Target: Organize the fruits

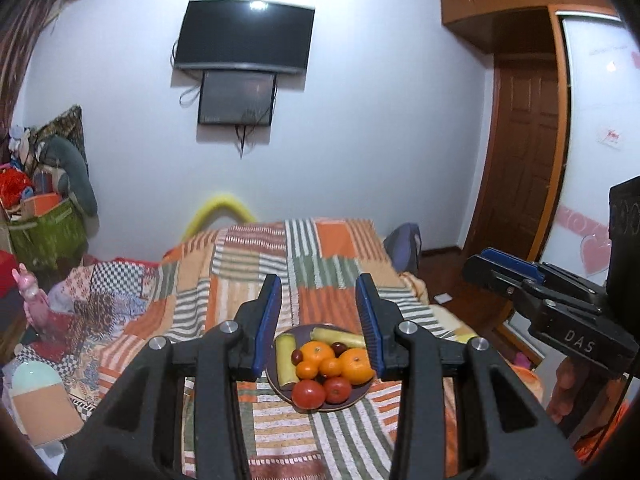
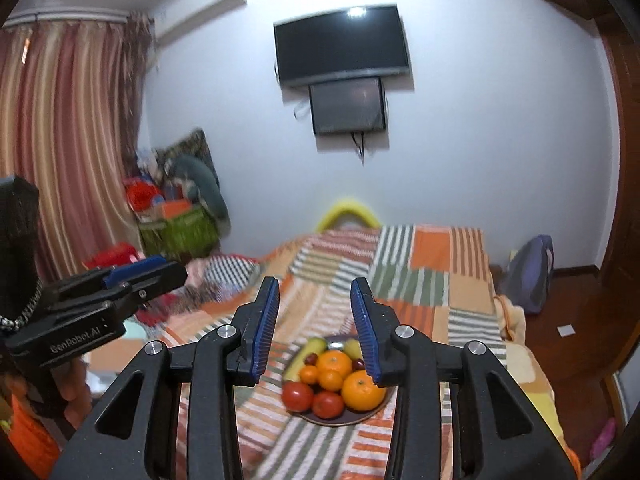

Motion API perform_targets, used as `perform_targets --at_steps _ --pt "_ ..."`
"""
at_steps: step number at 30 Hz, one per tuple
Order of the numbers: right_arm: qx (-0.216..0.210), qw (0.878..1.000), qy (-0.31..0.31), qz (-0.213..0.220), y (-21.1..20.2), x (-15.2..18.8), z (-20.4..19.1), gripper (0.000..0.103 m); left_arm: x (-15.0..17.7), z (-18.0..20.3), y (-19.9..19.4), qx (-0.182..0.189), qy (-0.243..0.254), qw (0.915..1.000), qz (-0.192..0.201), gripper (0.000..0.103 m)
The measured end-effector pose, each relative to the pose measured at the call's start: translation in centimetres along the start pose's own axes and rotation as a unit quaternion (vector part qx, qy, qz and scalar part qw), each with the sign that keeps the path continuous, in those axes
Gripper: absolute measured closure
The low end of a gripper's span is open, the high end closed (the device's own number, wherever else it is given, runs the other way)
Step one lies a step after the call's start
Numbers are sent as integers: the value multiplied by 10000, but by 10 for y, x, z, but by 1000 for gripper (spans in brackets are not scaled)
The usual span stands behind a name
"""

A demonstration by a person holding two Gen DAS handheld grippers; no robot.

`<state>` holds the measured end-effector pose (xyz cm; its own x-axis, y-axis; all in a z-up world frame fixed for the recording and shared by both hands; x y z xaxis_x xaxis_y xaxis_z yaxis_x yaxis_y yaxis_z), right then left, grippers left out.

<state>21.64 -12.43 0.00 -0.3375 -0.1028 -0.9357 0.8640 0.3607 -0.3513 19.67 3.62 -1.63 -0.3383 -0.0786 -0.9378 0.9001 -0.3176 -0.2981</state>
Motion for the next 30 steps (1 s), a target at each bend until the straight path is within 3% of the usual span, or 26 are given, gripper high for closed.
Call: perform_targets --at_steps 2,4,8,9,11,15,20,30 --pt "30 9999 50 147 -14 -3 0 60 -3 7 -13 -22 71 9999 92 60" --pt "87 9995 79 281 -26 -4 -1 54 -4 14 -25 -93 164 9996 185 44" --pt "226 9988 54 439 -40 -3 -3 48 -4 25 -40 -80 249 9993 260 38" --pt "246 9987 46 452 -42 -2 -4 44 -4 28 -44 -83 258 9993 276 34" --pt "324 9981 60 524 -46 -1 -1 26 -3 31 -49 -98 277 9991 316 30" --pt "519 9962 8 698 -53 -2 -1 21 1 36 -54 -171 350 9985 373 13" --pt "678 9944 1 809 -62 0 -1 2 5 41 -60 -239 399 9981 403 7" --pt "715 9942 42 807 -69 8 2 0 11 47 -66 -323 484 9973 442 2"
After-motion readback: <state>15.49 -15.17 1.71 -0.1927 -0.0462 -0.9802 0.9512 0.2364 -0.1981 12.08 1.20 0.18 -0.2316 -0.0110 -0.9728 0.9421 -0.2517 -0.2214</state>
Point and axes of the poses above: each gripper's, at about its wrist camera, not at the fingertips, and y roughly the way its jaws point, z to its right, x to its underside, the point moved 7 cm from there along y, roughly the way its jaws point, and after that the axes turned 12 degrees about x, right-handed, at the moved point
